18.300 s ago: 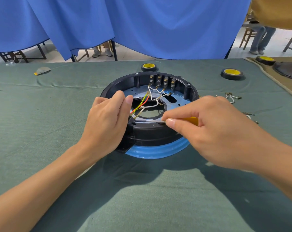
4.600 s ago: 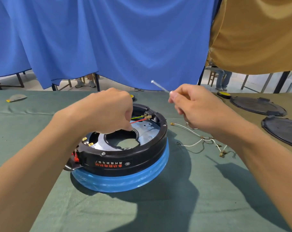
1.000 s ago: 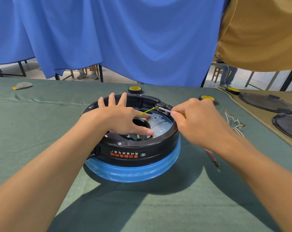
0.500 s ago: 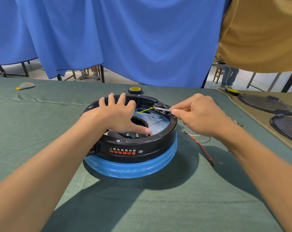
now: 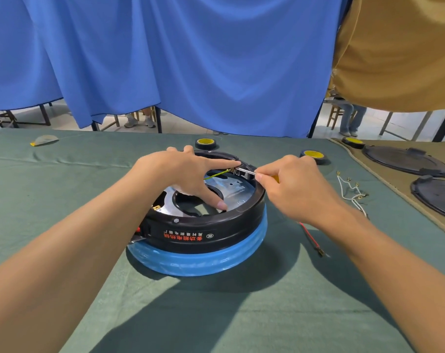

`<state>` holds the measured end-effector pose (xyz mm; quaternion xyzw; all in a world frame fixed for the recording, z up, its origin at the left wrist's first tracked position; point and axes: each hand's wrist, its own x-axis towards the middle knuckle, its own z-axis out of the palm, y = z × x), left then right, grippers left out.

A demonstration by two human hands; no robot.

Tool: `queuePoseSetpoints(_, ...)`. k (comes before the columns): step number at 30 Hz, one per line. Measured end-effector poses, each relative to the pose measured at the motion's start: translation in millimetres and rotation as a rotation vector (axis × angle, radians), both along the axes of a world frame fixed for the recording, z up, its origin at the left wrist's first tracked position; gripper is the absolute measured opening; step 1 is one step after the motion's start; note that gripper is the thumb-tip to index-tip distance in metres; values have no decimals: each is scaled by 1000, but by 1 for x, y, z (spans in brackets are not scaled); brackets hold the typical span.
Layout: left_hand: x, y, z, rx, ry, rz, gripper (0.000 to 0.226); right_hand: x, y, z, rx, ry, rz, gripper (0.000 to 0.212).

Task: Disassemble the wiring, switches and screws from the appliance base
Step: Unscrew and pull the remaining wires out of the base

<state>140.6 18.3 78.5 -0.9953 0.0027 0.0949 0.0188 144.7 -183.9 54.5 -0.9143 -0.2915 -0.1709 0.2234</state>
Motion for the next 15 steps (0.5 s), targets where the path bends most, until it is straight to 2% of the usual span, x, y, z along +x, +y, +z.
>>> queuePoseSetpoints(6,-1,-4,3,28,26,3,96,7,-2,8,-56,-8,55,28)
queuePoseSetpoints(10,2,-2,9,-20,87,-14,95,2,0,4,-81,-22,10,41)
queuePoseSetpoints(15,9,1,14,-43,127,-56,96,3,6,1,-86,-22,-36,43)
